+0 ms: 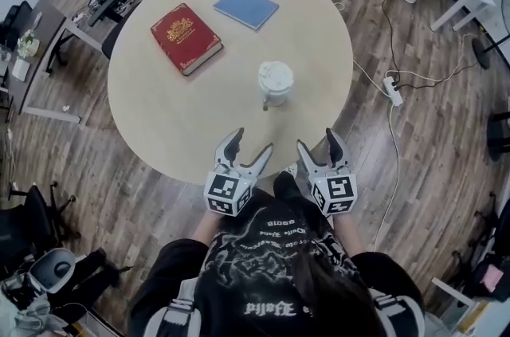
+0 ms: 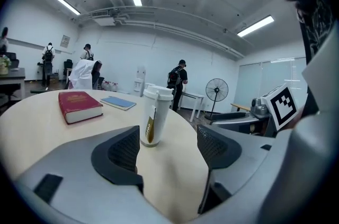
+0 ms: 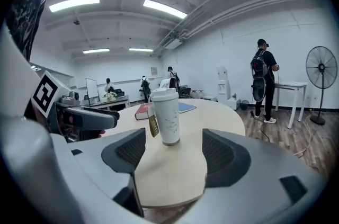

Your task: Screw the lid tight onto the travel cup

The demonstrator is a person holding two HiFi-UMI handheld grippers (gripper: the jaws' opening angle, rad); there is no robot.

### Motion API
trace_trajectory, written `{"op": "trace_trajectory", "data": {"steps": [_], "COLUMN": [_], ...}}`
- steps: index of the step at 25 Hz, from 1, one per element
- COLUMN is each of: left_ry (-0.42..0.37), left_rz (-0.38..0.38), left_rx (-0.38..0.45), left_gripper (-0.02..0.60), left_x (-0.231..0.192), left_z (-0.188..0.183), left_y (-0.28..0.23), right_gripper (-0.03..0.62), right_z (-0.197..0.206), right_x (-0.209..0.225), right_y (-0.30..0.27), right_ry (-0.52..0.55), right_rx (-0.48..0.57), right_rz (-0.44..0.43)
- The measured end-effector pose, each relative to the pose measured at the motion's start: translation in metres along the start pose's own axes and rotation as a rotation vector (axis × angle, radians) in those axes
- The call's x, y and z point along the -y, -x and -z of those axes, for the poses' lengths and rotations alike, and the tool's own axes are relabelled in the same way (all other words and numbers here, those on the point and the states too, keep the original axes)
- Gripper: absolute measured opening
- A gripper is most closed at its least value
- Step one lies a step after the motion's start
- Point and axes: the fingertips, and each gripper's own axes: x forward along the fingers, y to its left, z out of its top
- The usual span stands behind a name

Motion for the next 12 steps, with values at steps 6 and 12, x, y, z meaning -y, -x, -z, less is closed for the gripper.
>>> {"op": "trace_trajectory", "data": {"steps": [6,12], "left_ry": [0.038,0.056], "left_rz": [-0.148,-0.236], "left_rx": [0.015,0.015], "left_gripper": [0.344,0.344], "left_x": [-0.029,-0.06], "left_z": [-0.008,-0.013], "left_y": [-0.018,-0.018], "right_gripper": [0.321,0.315], "right_z": [-0.008,-0.003], "right_x": [0.022,0.025], "right_y": [-0.032,-0.043], "right_ry": [0.015,0.016], "right_rx": [-0.021,-0.063], "right_rz": [-0.099,-0.138]}}
